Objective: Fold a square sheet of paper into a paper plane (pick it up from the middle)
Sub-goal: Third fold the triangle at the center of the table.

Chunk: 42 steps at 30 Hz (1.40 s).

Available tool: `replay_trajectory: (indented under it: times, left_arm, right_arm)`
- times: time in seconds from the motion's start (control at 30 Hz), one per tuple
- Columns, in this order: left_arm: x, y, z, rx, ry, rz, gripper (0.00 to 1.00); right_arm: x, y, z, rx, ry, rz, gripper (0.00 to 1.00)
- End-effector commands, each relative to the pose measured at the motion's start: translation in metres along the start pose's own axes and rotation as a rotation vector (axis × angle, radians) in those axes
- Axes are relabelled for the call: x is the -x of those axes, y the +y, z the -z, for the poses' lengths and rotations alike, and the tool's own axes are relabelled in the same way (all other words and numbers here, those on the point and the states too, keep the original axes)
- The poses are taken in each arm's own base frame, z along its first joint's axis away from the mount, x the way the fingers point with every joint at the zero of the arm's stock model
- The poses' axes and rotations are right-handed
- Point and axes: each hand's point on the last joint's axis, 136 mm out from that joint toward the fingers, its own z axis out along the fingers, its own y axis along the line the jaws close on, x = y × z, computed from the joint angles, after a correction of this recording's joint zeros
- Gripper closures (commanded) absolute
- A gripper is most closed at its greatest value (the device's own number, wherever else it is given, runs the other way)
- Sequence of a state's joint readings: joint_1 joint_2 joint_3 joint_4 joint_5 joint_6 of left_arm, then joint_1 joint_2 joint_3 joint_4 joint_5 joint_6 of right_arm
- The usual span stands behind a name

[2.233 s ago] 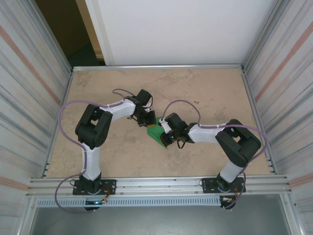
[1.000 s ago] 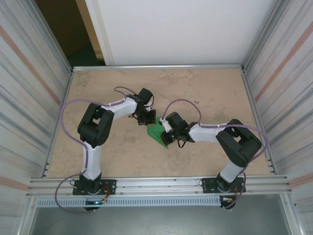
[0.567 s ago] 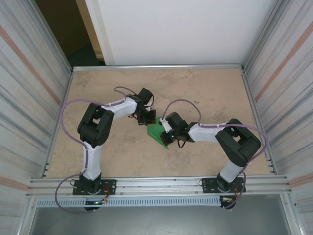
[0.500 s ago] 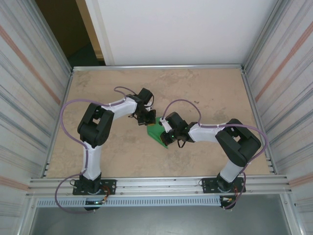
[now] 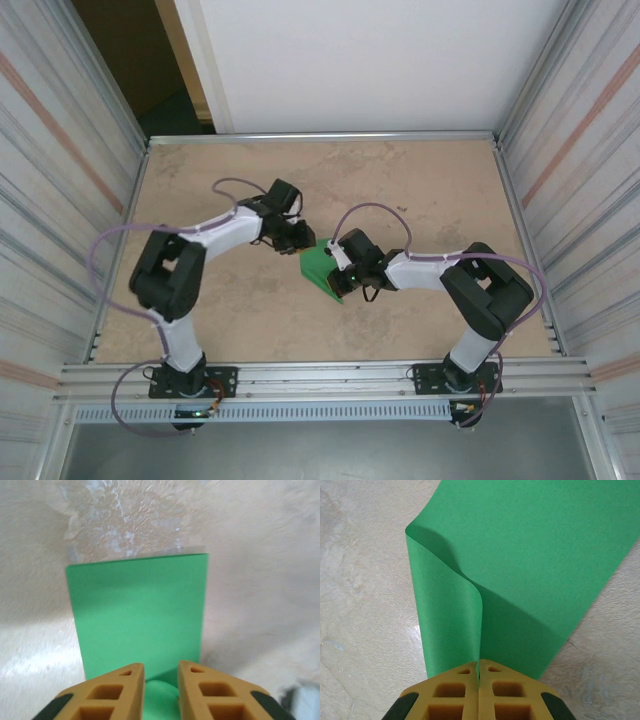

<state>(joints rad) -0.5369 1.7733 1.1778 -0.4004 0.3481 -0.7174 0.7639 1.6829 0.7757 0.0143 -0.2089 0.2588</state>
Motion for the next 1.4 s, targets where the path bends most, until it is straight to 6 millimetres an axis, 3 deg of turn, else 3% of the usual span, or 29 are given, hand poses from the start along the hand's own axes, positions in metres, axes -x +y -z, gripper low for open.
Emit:
replay_trajectory:
  times: [0.0,0.17,0.37,0.73,1.37]
  left_arm:
    - [-0.004,-0.009,0.013,-0.113,-0.06,0.08,0.73]
    - [-0.035,-0.015,0.009,-0.232,-0.055,0.154,0.75]
    - [-0.06,-0.02,-0.009,-0.222,-0.021,0.156,0.85]
    - [-0.064,-0.015,-0.035,-0.161,0.023,0.153,0.92]
    - [-0.072,0.009,-0.042,-0.073,0.033,0.169,0.93]
  right_arm:
    - [-0.004,-0.004,-0.005,-0.011,0.029,-0.048,1.0]
    - [-0.004,-0.003,-0.007,-0.009,0.032,-0.068,1.0]
    - [-0.004,-0.004,-0.009,-0.014,0.036,-0.074,1.0]
    - [-0.005,-0.007,-0.008,-0.018,0.04,-0.081,1.0]
    - [-0.007,-0.01,-0.009,-0.028,0.047,-0.09,1.0]
